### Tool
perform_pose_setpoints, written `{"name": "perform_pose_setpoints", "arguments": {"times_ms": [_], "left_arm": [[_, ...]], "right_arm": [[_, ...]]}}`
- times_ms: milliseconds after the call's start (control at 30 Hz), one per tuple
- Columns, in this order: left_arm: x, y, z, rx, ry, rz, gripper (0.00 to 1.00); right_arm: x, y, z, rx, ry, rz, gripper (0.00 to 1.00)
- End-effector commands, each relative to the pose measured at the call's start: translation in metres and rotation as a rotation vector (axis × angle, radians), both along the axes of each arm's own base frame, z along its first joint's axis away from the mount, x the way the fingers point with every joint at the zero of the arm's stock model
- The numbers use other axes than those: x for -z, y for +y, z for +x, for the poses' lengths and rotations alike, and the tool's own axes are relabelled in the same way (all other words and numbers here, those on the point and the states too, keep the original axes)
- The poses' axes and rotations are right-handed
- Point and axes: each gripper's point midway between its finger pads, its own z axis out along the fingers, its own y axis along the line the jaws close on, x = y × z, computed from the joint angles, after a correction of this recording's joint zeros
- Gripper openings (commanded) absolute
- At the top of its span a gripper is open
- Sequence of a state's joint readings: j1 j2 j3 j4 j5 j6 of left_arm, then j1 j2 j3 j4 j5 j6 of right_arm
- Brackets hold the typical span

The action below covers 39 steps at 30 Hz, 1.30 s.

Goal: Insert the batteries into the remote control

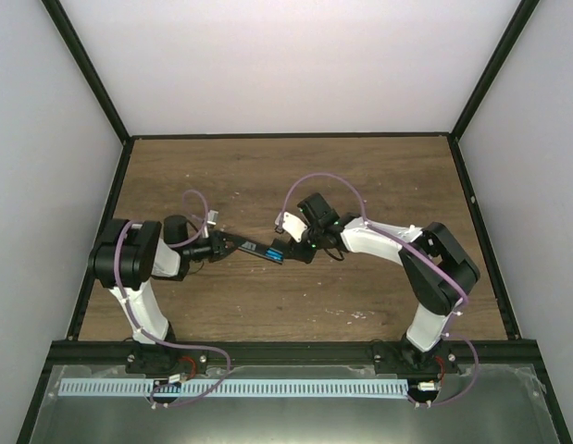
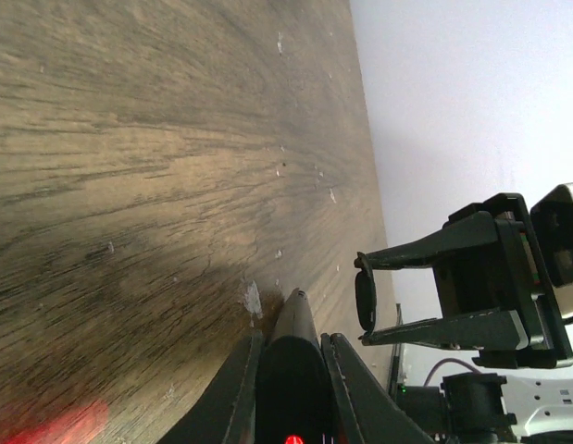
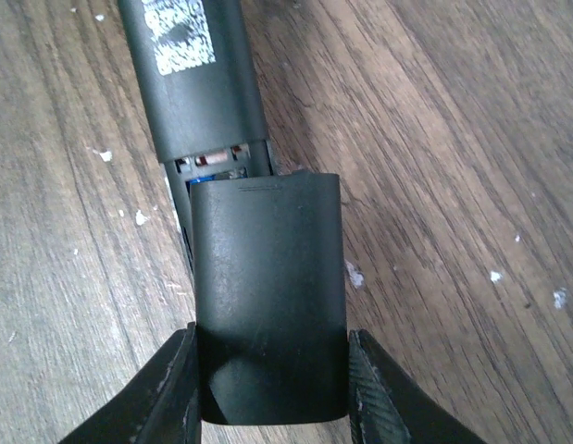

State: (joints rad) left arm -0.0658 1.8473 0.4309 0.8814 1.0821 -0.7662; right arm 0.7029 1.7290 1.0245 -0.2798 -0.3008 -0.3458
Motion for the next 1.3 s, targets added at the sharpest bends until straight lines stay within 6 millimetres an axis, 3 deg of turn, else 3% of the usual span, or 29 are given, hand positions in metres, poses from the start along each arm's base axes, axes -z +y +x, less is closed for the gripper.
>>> {"name": "perform_pose_setpoints", "arguments": {"times_ms": [0, 367, 1267], "left_arm": [[0.008, -0.004, -0.004, 0.024, -0.006, 0.006, 0.0], [0.011, -0.001, -0.001, 0.012, -0.011, 0.05, 0.0], [0.011, 0.0, 0.0, 0.002, -0.017, 0.062, 0.0]], "right_arm": [[-0.015, 0.019, 0.003, -0.074, -0.045, 0.05, 0.21], [0.007, 0.025, -0.004, -0.099, -0.014, -0.008, 0.22], [0.025, 0.032, -0.002, -0.1, 0.002, -0.051, 0.24]]}}
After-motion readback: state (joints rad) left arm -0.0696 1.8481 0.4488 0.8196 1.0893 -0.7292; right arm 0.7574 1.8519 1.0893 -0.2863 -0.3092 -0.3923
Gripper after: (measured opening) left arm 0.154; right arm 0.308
